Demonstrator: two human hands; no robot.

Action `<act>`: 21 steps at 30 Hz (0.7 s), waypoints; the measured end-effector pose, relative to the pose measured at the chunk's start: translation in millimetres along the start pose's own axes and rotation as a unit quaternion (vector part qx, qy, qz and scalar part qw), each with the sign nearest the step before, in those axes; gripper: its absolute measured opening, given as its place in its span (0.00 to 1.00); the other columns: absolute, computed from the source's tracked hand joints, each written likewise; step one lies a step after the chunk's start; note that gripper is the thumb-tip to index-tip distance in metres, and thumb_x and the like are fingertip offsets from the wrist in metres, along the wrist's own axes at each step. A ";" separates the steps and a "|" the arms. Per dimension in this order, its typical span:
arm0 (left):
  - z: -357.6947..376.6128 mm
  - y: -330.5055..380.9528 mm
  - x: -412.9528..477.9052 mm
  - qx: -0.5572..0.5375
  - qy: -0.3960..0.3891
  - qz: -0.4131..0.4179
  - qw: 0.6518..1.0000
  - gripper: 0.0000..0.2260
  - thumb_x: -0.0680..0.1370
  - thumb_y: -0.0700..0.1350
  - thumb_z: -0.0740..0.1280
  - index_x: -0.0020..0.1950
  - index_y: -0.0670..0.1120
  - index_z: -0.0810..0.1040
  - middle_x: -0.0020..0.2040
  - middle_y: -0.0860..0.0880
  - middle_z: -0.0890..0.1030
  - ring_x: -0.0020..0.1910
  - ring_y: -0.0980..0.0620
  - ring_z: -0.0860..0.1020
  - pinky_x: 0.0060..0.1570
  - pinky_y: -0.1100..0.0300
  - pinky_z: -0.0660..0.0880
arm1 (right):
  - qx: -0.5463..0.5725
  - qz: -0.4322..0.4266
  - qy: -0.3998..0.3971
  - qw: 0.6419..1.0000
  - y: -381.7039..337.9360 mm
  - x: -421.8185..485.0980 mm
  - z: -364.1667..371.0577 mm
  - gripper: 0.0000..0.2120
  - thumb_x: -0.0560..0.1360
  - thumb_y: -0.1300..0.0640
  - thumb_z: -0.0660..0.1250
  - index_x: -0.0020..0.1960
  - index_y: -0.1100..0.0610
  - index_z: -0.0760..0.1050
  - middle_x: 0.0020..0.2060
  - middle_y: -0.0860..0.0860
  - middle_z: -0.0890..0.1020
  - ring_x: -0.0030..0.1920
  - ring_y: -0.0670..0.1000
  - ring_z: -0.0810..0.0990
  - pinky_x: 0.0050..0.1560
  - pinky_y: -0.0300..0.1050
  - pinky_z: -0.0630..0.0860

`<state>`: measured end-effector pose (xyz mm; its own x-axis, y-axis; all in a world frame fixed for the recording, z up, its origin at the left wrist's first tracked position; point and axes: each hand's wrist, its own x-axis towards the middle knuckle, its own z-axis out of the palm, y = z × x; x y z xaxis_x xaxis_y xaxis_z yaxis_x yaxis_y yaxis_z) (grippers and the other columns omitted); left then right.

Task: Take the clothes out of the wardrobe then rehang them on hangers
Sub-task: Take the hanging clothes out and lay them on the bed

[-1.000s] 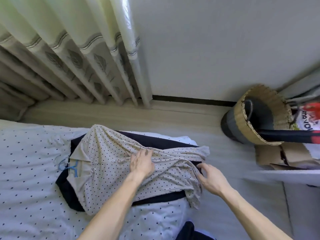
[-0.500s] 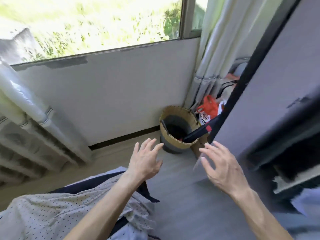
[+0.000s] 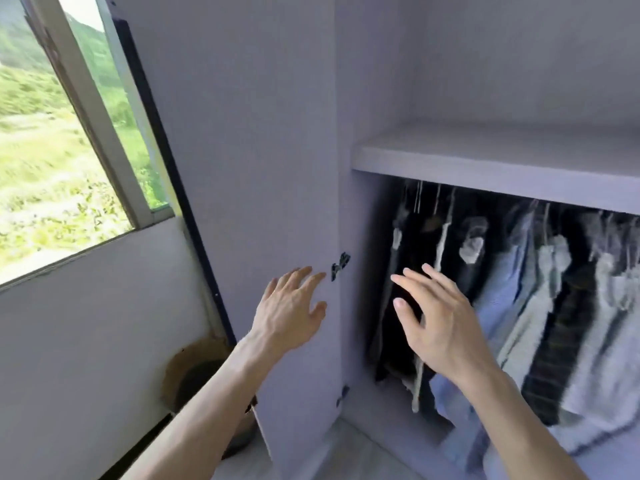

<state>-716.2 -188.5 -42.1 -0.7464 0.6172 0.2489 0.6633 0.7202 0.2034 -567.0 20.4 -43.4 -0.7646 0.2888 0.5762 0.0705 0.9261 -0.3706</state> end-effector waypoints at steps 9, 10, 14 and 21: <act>39.1 40.0 160.3 -0.058 -0.040 0.070 0.995 0.25 0.82 0.53 0.60 0.79 0.54 0.61 0.79 0.53 0.62 0.77 0.51 0.59 0.75 0.54 0.56 | -0.153 0.020 0.082 0.985 82.7 93.9 -24.4 0.20 0.80 0.47 0.57 0.66 0.51 0.79 0.67 0.50 0.78 0.73 0.53 0.69 0.70 0.54 0.69; 47.7 41.7 179.5 -0.060 -0.049 0.073 0.994 0.26 0.81 0.54 0.60 0.79 0.54 0.61 0.79 0.52 0.62 0.77 0.50 0.60 0.75 0.53 0.58 | -0.177 0.015 0.096 0.979 90.3 106.7 -24.4 0.22 0.79 0.46 0.56 0.66 0.52 0.79 0.68 0.52 0.77 0.73 0.55 0.70 0.69 0.56 0.70; 88.1 47.0 250.8 -0.127 -0.114 0.052 0.984 0.27 0.81 0.56 0.61 0.79 0.54 0.60 0.78 0.51 0.63 0.75 0.47 0.64 0.73 0.53 0.62 | -0.299 0.030 0.130 0.945 125.6 164.9 -25.2 0.25 0.78 0.47 0.58 0.73 0.51 0.72 0.75 0.55 0.68 0.76 0.58 0.64 0.71 0.63 0.62; 154.0 65.9 344.0 -0.321 -0.169 -0.012 0.932 0.29 0.81 0.56 0.63 0.80 0.55 0.58 0.75 0.46 0.65 0.72 0.46 0.69 0.70 0.57 0.66 | -0.388 0.066 0.183 0.901 196.1 215.5 1.0 0.26 0.81 0.48 0.56 0.79 0.48 0.62 0.77 0.54 0.65 0.77 0.57 0.61 0.74 0.69 0.53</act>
<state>-937.5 120.0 -88.9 -0.6638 0.7459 -0.0543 0.4598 0.4643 0.7570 -718.6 264.0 7.4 -0.4642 0.3370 0.8191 0.6804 0.7277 0.0862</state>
